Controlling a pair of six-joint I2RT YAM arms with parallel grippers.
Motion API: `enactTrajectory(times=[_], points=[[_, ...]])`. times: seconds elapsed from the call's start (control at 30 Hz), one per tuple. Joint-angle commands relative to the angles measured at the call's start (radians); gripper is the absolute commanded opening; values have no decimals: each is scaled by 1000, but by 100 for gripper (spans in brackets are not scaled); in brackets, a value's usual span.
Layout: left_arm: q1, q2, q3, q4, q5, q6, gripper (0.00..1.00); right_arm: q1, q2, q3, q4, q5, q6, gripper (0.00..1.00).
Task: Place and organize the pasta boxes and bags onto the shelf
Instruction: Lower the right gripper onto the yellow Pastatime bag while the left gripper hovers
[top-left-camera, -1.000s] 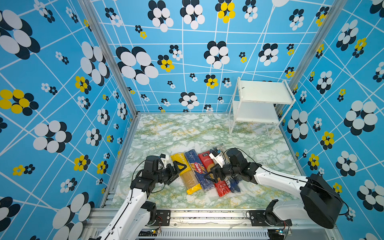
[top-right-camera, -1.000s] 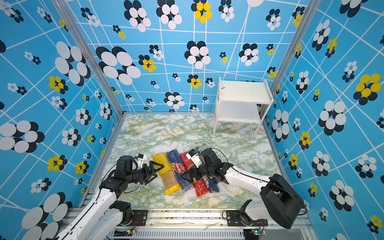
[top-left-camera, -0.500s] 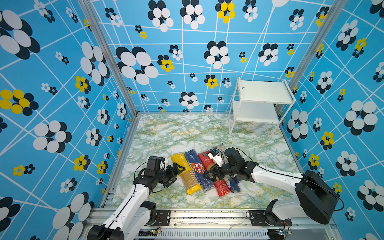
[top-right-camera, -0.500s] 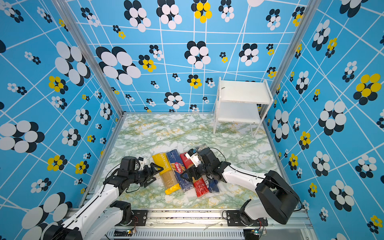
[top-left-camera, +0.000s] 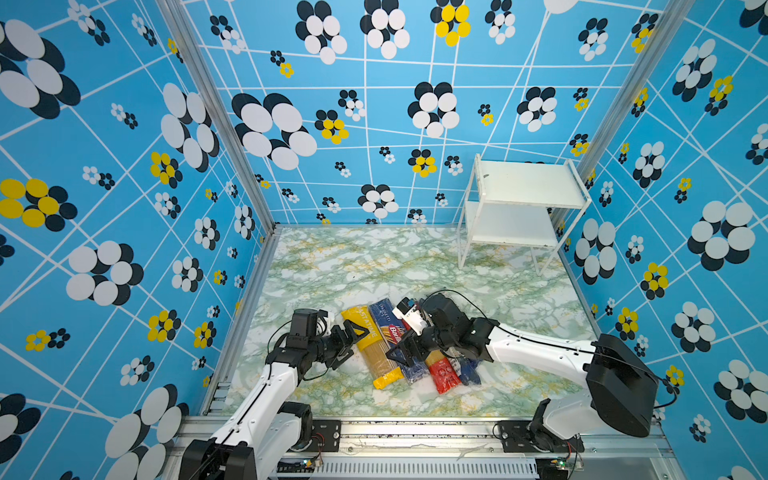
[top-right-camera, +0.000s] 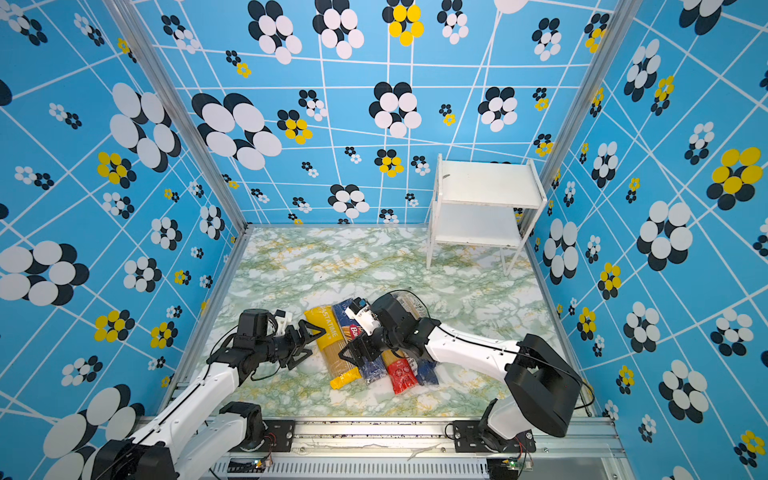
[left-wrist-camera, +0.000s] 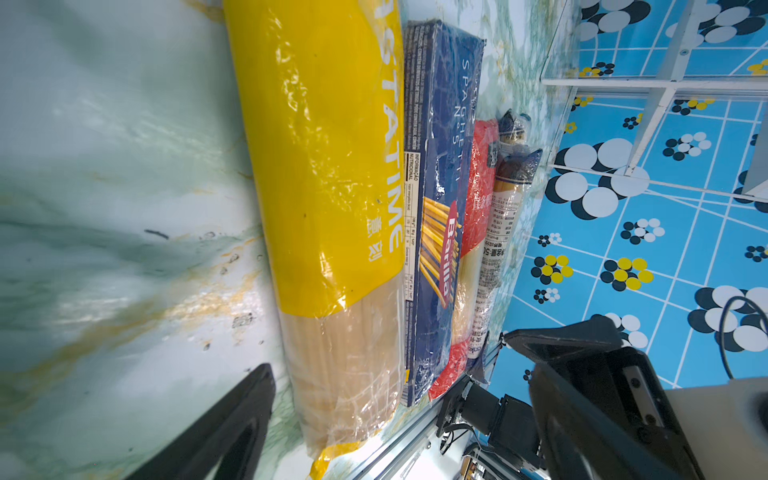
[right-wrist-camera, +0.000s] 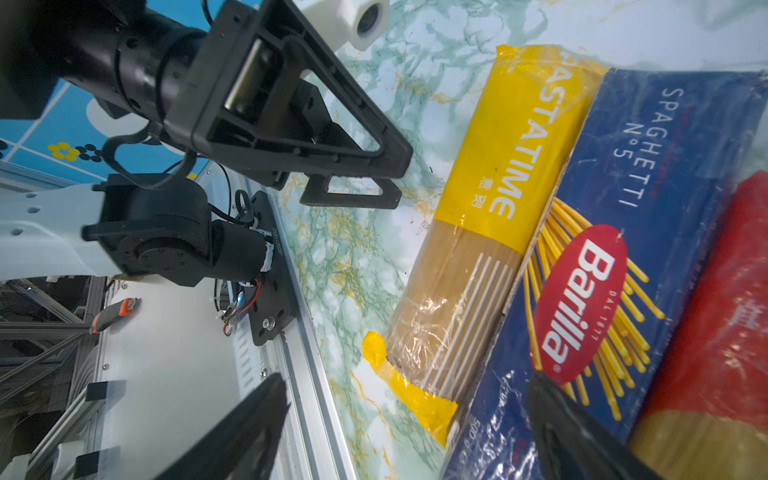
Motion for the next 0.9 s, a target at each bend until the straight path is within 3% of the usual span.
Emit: enactTrajectory(times=[0.0, 0.23, 0.57, 0.87], points=[[55, -45, 14, -19, 59, 47, 98, 44, 52, 51, -75, 108, 32, 91], [163, -114, -3, -50, 93, 71, 99, 139, 155, 143, -144, 241, 103, 91], [234, -94, -9, -38, 166, 114, 99, 211, 282, 259, -249, 377, 174, 93], [256, -79, -19, 38, 184, 74, 99, 224, 328, 275, -281, 451, 227, 96]])
